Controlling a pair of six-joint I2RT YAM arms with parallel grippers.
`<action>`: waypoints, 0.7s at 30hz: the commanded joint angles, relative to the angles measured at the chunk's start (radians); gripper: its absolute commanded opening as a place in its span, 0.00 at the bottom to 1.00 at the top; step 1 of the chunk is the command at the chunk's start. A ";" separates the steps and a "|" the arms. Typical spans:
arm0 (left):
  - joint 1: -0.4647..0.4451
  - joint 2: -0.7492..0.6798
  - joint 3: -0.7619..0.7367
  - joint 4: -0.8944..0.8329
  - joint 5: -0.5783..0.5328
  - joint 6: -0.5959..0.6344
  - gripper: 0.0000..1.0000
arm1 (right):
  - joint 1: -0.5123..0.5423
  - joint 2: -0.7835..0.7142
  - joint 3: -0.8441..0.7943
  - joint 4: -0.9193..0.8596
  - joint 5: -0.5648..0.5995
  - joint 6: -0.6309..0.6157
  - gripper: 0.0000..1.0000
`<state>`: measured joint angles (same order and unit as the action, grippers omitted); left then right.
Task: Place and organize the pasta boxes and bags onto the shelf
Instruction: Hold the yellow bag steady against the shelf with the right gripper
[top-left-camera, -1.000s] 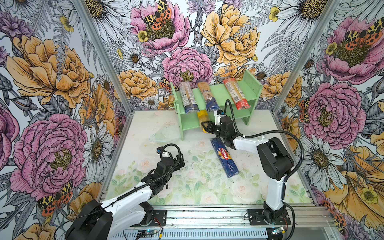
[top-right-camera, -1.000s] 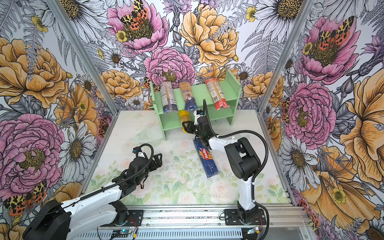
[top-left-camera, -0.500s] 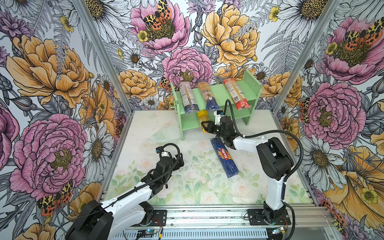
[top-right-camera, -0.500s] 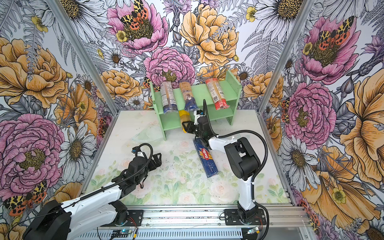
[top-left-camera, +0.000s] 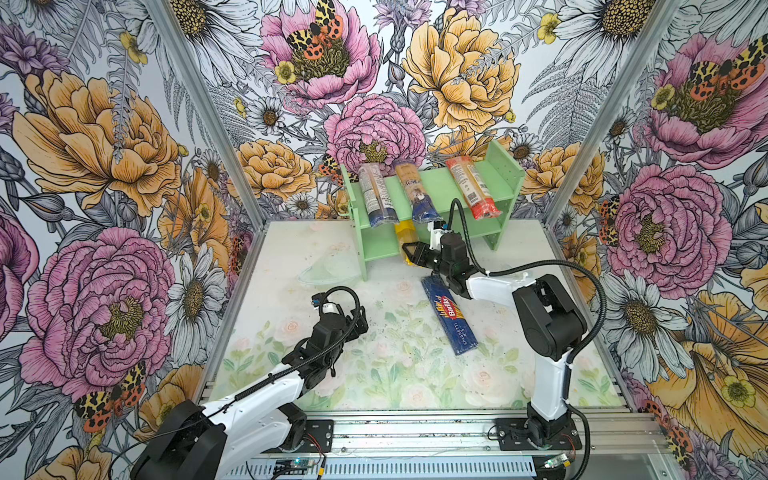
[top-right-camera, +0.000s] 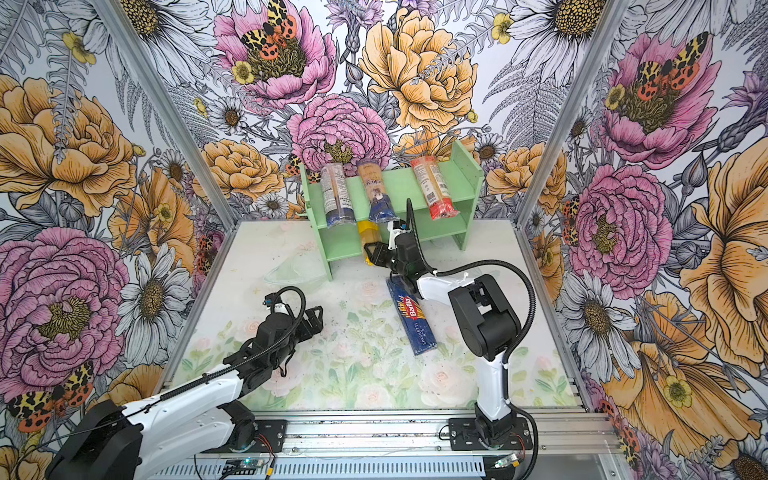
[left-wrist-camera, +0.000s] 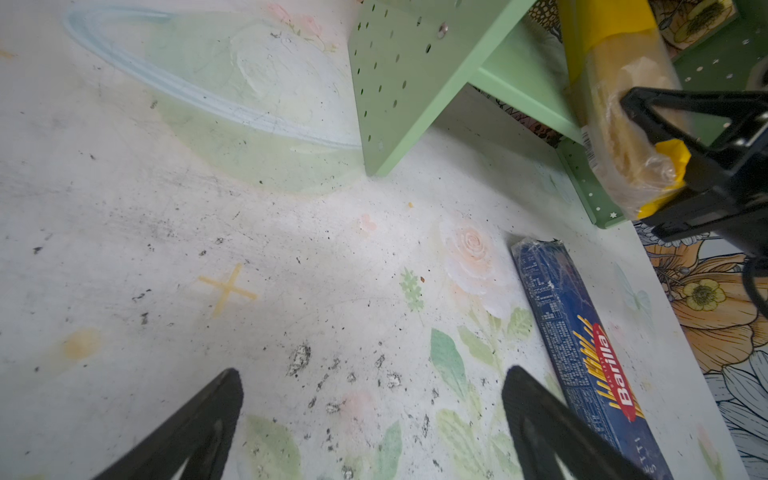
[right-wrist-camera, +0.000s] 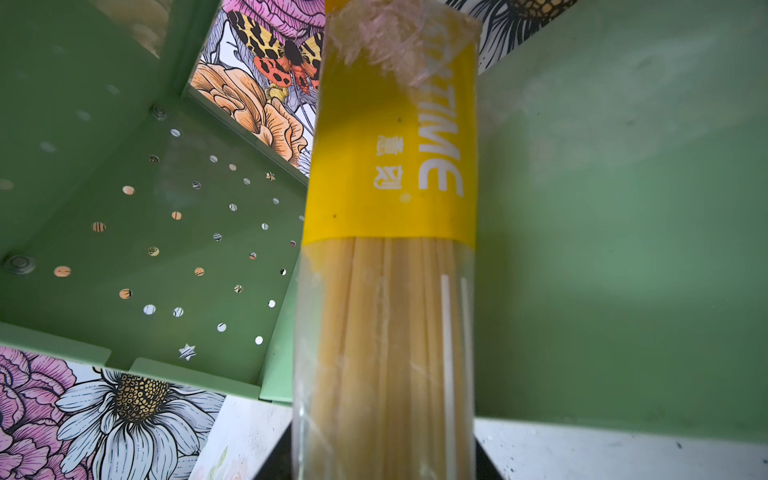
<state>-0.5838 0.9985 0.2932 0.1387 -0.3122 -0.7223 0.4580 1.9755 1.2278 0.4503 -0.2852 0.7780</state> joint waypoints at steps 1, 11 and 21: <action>0.011 -0.010 -0.009 0.000 0.022 0.026 0.99 | -0.010 0.008 0.052 0.122 0.017 -0.020 0.44; 0.015 -0.009 -0.009 0.000 0.022 0.026 0.99 | -0.010 0.011 0.050 0.134 0.017 -0.019 0.45; 0.021 -0.004 -0.009 0.004 0.025 0.026 0.99 | -0.012 0.016 0.052 0.141 0.017 -0.017 0.46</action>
<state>-0.5724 0.9985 0.2932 0.1387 -0.3088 -0.7223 0.4572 1.9781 1.2278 0.4564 -0.2848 0.7780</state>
